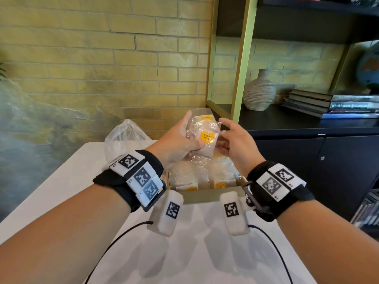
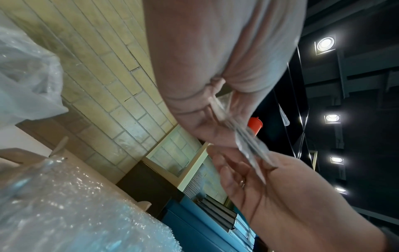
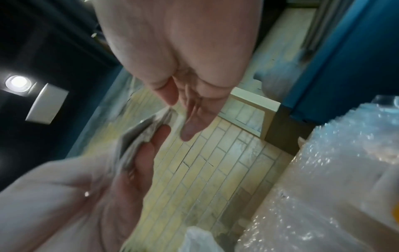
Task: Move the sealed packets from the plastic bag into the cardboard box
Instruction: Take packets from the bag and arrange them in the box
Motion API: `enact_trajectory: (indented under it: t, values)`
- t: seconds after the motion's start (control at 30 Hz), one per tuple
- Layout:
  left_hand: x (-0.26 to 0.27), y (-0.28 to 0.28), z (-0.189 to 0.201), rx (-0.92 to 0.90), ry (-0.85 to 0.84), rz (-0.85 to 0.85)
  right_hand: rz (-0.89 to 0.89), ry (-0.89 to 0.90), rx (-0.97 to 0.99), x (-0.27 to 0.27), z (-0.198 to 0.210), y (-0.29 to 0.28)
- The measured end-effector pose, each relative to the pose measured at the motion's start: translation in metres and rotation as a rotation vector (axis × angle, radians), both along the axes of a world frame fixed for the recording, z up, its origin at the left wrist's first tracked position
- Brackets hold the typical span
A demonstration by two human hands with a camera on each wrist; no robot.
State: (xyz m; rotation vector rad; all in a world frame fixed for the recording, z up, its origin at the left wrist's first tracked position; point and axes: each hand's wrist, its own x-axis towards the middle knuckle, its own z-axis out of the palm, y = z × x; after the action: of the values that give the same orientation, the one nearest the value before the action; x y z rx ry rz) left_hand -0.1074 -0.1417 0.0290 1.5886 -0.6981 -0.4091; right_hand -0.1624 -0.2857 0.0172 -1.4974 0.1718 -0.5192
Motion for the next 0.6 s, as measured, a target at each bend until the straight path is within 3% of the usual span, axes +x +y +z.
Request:
enact_trajectory:
  t: [0.17,0.37,0.6]
  values:
    - [0.003,0.003,-0.004,0.047,-0.071,-0.069,0.046,-0.052,0.079,-0.002,0.001,0.002]
    - [0.008,0.009,-0.008,0.102,-0.126,-0.066,0.142,-0.103,0.008,0.005,-0.001,0.004]
    - [0.021,0.01,-0.006,0.038,-0.097,0.016,-0.05,-0.154,0.024,0.011,-0.003,-0.007]
